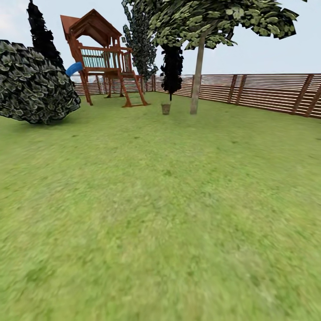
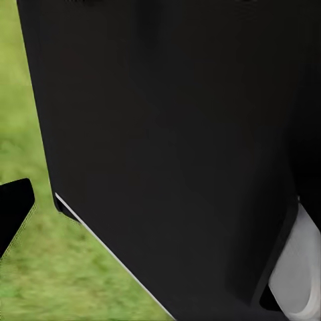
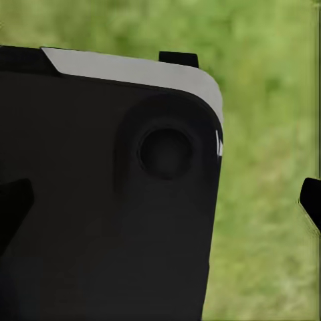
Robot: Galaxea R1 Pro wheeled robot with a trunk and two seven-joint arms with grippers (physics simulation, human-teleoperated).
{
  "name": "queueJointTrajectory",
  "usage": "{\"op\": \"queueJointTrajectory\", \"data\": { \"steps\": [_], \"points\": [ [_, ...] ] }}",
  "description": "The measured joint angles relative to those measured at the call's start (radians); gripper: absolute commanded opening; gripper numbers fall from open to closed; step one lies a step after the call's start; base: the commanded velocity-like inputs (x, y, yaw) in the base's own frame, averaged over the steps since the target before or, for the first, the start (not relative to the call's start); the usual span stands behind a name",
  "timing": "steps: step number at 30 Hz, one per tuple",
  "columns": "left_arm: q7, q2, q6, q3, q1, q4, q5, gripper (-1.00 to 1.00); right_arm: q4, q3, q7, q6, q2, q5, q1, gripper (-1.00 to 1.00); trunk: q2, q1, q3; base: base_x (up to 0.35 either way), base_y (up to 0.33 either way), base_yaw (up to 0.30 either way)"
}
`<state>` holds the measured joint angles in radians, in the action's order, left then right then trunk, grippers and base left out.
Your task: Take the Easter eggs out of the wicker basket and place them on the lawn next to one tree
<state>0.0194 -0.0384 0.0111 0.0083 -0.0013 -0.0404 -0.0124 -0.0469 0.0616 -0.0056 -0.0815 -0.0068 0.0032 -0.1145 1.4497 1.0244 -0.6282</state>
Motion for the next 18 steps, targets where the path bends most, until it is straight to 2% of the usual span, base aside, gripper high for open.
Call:
{"op": "queueJointTrajectory", "data": {
  "steps": [18],
  "points": [
    [0.000,0.000,0.000,0.000,0.000,0.000,0.000,1.00,0.000,0.000,0.000,0.000,-0.001,0.000,0.000,1.00,0.000,0.000,0.000,0.340,0.000,0.000]
  ]
}}
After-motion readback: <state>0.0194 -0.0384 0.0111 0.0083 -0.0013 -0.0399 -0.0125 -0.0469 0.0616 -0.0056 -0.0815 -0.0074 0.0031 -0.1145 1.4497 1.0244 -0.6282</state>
